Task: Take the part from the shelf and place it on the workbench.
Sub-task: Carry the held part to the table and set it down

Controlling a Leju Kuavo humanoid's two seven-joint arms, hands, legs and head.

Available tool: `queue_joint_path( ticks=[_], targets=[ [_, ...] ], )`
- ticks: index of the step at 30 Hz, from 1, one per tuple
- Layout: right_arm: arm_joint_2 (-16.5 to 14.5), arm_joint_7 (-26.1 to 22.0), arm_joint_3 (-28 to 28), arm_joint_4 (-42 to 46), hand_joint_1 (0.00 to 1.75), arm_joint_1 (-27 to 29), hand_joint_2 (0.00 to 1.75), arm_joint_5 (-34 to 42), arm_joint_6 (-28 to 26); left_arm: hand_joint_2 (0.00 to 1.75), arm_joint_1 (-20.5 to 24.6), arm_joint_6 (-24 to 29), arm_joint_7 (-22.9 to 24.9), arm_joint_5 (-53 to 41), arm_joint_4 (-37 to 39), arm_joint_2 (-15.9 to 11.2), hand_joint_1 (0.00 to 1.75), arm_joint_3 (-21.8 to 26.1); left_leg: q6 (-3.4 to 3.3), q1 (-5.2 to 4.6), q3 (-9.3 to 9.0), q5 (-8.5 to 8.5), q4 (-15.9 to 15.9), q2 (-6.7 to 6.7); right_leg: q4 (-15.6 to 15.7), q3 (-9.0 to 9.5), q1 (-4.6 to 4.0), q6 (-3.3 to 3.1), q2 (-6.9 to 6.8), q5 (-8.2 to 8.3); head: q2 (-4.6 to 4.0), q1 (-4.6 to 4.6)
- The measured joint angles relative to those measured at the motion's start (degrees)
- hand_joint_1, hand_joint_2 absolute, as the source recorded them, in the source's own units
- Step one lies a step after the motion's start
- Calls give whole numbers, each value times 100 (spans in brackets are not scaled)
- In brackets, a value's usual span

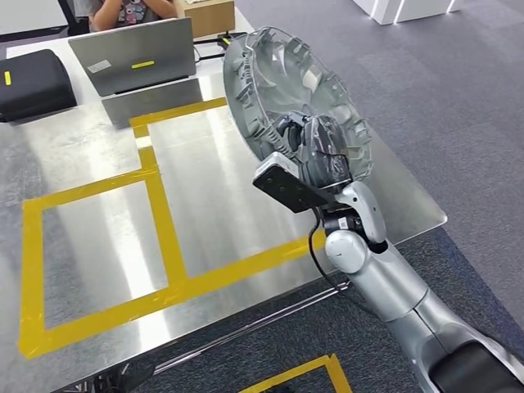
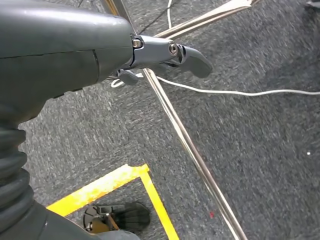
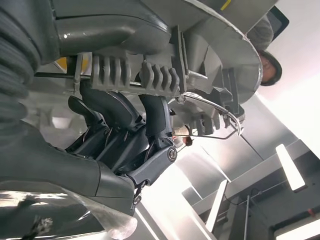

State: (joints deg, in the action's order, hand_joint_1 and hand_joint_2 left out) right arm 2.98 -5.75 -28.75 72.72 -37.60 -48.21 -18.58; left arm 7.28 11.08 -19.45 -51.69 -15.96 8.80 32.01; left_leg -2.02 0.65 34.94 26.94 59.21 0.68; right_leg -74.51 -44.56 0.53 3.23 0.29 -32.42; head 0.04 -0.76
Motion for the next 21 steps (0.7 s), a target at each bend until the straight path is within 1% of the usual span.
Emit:
queue_joint_path(
  ticks=[1,2,3,4,5,7,9,15,21],
  targets=[
    [-1,1,-9,-19,175,-12,175,-8,9,175,0,-8,-1,8,0,3,0,-11,3,0,-37,30,1,5,167,12,0,-11,0,208,0,0],
    [-3,7,-22,-37,175,-33,175,-29,27,175,2,-23,-5,23,0,8,0,-22,12,0,-86,67,1,10,523,128,-1,-32,-2,488,0,1],
    [-4,20,-39,-57,175,-65,175,-61,53,175,6,-44,-11,40,0,17,0,-32,30,-2,-126,104,0,14,893,282,-9,-55,-8,704,0,4],
    [-9,40,-62,-78,175,-105,175,-99,84,175,16,-65,-17,58,0,29,0,-43,50,-11,-148,135,10,17,1218,433,-20,-77,-12,848,0,10],
    [-16,67,-90,-100,175,-151,175,-137,117,175,28,-85,-22,75,0,46,0,-56,70,-17,-148,154,20,17,1429,542,-31,-96,-15,888,0,9],
    [-34,110,-137,-142,175,-234,175,-179,168,175,53,-103,-20,101,0,73,0,-82,83,-34,-115,152,48,16,1558,617,-39,-98,-7,844,0,0],
    [-51,139,-173,-187,175,-293,175,-199,197,175,78,-109,-17,131,0,92,0,-110,76,-40,-112,134,44,14,1582,620,-33,-95,7,831,0,-12],
    [-61,206,-283,-342,175,-356,175,-259,210,175,130,-109,-20,196,0,122,0,-199,80,-39,-144,133,-50,11,1583,606,-40,-137,15,815,0,-14],
    [-84,210,-369,-433,175,-448,175,-321,230,175,142,-123,-11,237,0,142,0,-257,132,-36,-145,108,-67,8,1582,607,-44,-172,14,833,0,-16]
  ],
)
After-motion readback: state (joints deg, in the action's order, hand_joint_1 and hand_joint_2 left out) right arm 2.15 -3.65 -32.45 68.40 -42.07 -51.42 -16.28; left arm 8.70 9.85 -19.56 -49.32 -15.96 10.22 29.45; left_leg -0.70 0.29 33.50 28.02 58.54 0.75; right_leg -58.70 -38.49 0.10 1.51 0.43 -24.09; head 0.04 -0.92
